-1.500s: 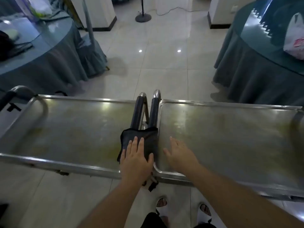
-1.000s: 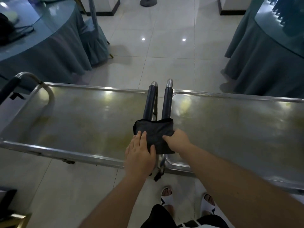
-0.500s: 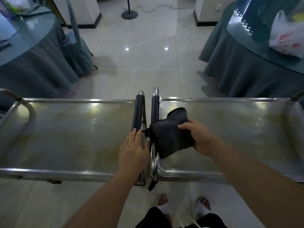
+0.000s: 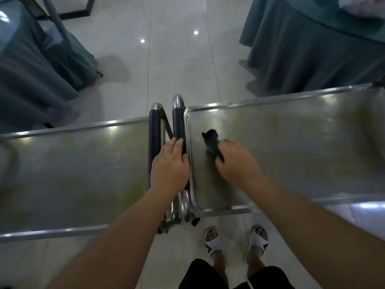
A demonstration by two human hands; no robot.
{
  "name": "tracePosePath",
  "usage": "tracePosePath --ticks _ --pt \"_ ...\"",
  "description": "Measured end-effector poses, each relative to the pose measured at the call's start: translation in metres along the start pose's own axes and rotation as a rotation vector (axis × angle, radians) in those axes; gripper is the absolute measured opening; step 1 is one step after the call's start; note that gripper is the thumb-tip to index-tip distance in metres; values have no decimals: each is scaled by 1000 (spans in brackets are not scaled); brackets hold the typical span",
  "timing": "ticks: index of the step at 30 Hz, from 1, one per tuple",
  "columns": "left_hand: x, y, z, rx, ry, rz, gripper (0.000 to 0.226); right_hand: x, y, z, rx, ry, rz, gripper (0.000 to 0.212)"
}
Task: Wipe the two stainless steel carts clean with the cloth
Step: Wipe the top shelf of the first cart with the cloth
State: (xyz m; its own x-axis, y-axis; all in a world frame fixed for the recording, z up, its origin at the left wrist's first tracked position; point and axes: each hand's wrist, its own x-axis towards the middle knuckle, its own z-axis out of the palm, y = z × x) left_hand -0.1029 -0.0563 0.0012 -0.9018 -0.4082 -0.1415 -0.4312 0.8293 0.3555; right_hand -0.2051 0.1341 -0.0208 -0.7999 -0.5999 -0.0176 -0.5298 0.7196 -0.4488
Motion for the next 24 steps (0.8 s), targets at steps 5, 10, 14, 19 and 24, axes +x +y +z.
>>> tracePosePath --ticks 5,10,14,19,24 --pt "28 0 12 13 -3 24 57 -55 2 84 -150 -462 -252 51" --pt "57 5 22 -2 22 40 56 -114 1 129 36 -485 -132 54" --pt "94 15 28 46 39 76 64 -92 -14 139 82 -260 -11 55" --pt "105 14 43 191 8 74 74 -64 -20 165 2 -338 128 66" --pt "103 10 54 229 61 85 75 -50 -17 183 -83 -259 58 64"
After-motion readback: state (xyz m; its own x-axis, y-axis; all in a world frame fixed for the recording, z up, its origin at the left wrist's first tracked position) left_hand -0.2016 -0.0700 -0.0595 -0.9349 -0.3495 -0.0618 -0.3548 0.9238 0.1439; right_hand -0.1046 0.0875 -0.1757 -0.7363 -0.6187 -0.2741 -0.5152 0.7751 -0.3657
